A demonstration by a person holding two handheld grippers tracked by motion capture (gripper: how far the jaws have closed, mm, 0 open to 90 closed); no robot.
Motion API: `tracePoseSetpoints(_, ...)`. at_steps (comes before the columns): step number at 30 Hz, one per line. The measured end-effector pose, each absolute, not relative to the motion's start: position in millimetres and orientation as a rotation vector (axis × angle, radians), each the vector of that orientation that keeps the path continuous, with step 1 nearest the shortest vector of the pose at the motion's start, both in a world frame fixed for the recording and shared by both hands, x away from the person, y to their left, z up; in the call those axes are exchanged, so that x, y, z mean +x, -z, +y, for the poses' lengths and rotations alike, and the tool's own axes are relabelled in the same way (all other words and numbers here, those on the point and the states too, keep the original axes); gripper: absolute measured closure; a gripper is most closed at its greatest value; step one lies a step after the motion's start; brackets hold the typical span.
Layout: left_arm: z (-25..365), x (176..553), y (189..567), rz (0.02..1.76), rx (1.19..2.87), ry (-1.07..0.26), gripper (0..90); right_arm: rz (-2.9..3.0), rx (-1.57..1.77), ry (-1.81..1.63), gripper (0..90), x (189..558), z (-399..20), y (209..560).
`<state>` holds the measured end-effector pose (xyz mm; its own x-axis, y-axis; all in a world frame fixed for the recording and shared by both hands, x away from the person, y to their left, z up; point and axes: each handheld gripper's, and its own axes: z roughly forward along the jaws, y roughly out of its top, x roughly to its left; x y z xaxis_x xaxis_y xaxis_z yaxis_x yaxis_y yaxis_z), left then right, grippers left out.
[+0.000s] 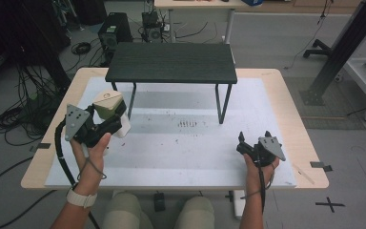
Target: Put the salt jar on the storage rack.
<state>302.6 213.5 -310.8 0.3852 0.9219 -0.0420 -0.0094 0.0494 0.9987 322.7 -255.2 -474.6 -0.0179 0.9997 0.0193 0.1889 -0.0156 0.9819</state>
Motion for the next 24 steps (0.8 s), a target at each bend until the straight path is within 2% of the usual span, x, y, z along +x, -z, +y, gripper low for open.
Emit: tracePoseSetpoints(24,180,340,259,0.871,1.306,-0.835,30.2,1.348,1.358,-1.149,6.2,323,-256,475)
